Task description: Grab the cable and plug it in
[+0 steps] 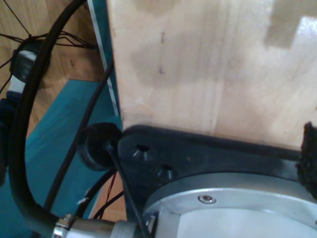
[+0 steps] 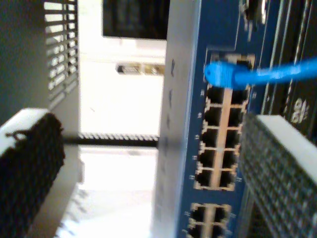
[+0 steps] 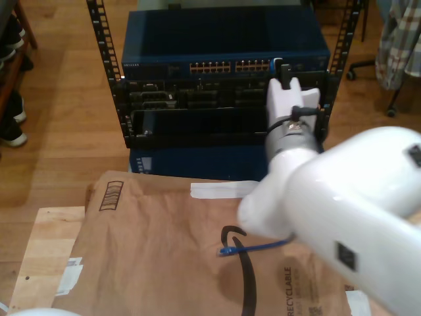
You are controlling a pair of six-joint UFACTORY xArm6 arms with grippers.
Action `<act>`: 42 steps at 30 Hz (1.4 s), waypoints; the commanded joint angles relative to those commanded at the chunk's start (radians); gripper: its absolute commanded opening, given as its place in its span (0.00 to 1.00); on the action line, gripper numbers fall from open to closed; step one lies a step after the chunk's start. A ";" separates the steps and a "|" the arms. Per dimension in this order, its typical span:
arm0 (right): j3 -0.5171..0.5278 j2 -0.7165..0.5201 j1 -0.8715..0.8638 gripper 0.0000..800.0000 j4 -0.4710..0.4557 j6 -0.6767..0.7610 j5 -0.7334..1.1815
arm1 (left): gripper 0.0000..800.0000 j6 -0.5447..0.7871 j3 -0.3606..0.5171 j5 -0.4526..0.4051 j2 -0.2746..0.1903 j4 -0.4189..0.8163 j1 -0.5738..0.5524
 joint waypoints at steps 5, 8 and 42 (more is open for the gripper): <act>0.078 -0.146 -0.153 0.88 -0.206 -0.025 0.253 | 1.00 0.000 0.000 0.000 0.000 0.000 0.000; 0.143 -0.245 -0.232 1.00 -0.299 -0.025 0.397 | 1.00 0.000 0.000 0.000 0.000 0.000 0.000; 0.542 -1.069 -1.527 1.00 -0.695 -0.970 1.946 | 1.00 0.000 0.000 0.000 0.000 0.000 0.000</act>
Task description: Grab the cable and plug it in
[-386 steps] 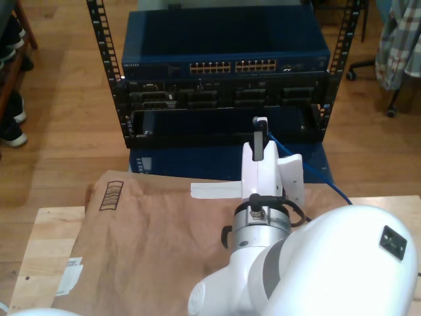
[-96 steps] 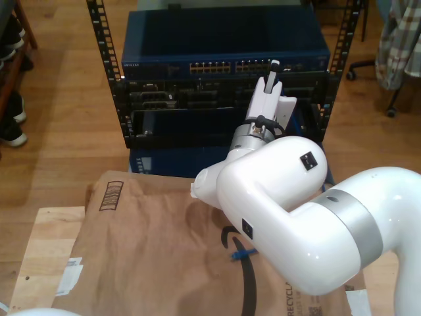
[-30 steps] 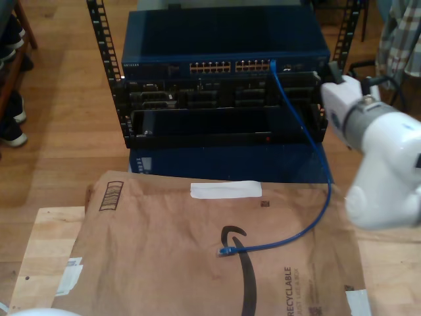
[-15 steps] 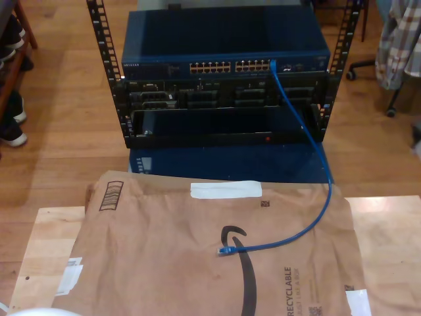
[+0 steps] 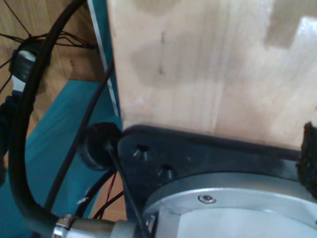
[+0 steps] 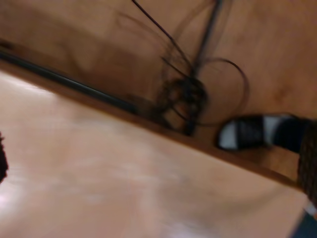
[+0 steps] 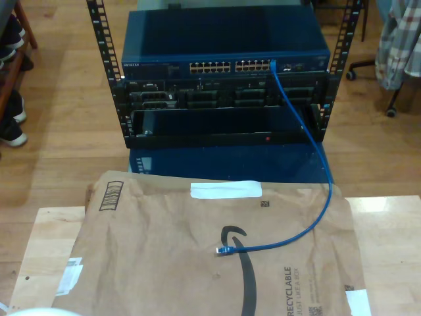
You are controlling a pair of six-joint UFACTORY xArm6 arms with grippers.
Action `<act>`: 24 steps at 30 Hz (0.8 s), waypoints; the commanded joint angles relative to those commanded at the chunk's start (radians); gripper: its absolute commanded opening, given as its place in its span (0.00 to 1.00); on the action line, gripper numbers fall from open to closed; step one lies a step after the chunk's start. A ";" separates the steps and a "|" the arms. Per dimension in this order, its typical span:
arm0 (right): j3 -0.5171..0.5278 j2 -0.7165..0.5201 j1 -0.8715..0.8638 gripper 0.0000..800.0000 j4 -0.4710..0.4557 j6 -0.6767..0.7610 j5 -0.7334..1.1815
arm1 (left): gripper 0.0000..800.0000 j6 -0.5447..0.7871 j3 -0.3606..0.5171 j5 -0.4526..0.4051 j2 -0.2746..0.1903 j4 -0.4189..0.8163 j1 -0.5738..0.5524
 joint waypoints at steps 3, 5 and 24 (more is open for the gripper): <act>0.025 0.012 -0.075 1.00 -0.003 -0.020 0.000 | 1.00 0.000 0.000 0.000 0.000 0.000 0.000; 0.051 0.015 -0.127 1.00 -0.005 -0.021 -0.002 | 1.00 0.000 0.000 0.000 0.000 0.000 0.000; 0.163 0.192 -0.256 1.00 0.006 -0.074 -0.130 | 1.00 0.000 0.000 0.000 0.000 0.000 0.000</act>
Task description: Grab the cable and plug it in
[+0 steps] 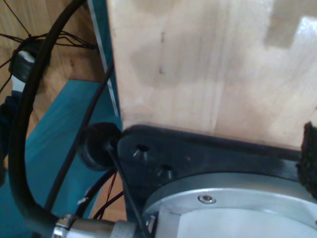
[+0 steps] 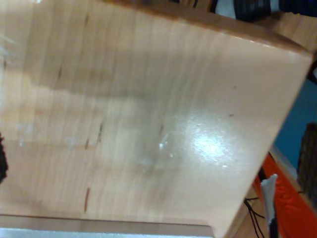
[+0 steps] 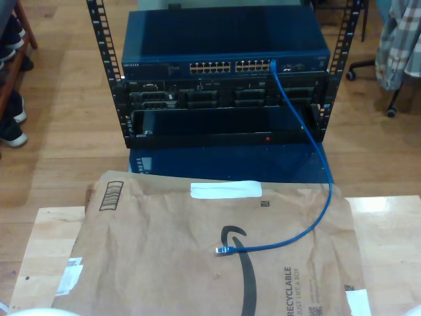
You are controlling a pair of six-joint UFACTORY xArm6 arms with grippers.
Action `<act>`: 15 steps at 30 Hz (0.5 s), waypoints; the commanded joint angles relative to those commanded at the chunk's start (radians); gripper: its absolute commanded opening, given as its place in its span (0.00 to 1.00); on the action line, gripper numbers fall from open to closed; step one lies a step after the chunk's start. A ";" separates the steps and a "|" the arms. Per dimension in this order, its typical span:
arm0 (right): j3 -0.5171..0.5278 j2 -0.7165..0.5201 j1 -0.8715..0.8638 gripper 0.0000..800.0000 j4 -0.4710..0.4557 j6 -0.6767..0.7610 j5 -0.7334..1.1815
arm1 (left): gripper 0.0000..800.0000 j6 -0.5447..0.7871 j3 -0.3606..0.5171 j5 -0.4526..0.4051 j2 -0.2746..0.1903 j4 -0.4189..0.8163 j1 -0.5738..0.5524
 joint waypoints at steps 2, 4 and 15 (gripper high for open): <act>0.008 0.014 0.000 1.00 0.002 0.000 -0.018 | 1.00 0.000 0.000 0.000 0.000 0.000 0.000; 0.008 0.018 -0.002 1.00 0.003 0.000 -0.020 | 1.00 0.000 0.000 0.000 0.000 0.000 0.000; 0.008 0.023 -0.008 1.00 0.011 0.003 -0.025 | 1.00 0.000 0.000 0.000 0.000 0.000 0.000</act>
